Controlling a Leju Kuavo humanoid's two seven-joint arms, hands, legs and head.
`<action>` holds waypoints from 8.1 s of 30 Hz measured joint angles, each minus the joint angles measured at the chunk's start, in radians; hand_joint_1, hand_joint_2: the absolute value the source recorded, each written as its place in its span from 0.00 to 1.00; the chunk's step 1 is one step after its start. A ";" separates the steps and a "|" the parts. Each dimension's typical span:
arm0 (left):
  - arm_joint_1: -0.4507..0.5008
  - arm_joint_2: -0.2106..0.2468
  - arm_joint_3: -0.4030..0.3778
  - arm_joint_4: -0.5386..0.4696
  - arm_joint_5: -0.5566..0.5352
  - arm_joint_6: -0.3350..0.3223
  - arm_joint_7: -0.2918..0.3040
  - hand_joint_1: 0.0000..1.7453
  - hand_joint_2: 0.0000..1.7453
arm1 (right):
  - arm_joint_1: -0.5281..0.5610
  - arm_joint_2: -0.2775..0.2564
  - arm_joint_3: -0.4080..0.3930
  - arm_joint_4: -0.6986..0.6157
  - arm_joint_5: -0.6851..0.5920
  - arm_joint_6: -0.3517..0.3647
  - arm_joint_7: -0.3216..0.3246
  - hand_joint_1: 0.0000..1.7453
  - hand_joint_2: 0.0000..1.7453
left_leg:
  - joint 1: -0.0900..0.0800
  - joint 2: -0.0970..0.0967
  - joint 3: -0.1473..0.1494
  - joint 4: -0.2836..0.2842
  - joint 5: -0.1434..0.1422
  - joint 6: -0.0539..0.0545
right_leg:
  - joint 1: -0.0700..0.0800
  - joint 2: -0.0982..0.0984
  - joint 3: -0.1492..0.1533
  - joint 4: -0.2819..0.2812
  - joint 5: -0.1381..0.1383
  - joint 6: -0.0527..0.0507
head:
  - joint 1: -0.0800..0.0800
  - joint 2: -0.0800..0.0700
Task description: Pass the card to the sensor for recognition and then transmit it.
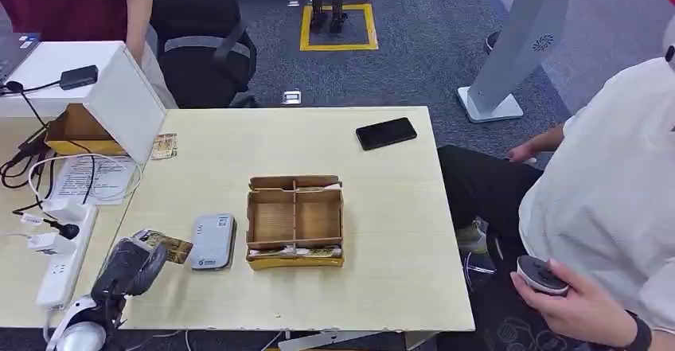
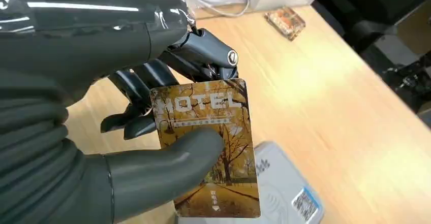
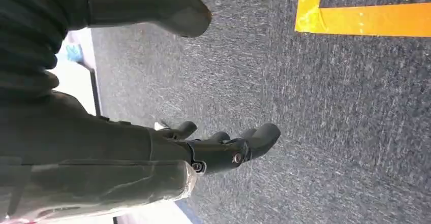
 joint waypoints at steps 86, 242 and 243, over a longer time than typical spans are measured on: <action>-0.182 -0.339 0.123 0.113 -0.318 0.126 0.148 1.00 1.00 | -0.007 0.012 0.004 0.000 0.025 0.015 0.023 0.00 1.00 | -0.001 -0.003 -0.001 0.000 0.001 0.001 | -0.002 -0.003 0.000 0.000 0.001 0.001 | 0.000 0.000; -0.330 -0.265 0.017 0.031 0.026 -0.049 -0.122 0.00 1.00 | -0.004 0.030 0.158 0.004 -0.009 0.015 0.000 0.00 1.00 | -0.001 -0.004 -0.001 0.000 0.004 0.001 | -0.002 -0.003 0.000 0.000 0.003 0.002 | 0.000 0.000; -0.323 -0.258 0.005 0.026 0.028 -0.049 -0.122 0.00 1.00 | -0.004 0.030 0.157 0.004 -0.009 0.015 0.000 0.00 1.00 | -0.001 -0.004 -0.001 0.000 0.004 0.001 | -0.002 -0.003 0.000 0.000 0.003 0.002 | 0.000 0.000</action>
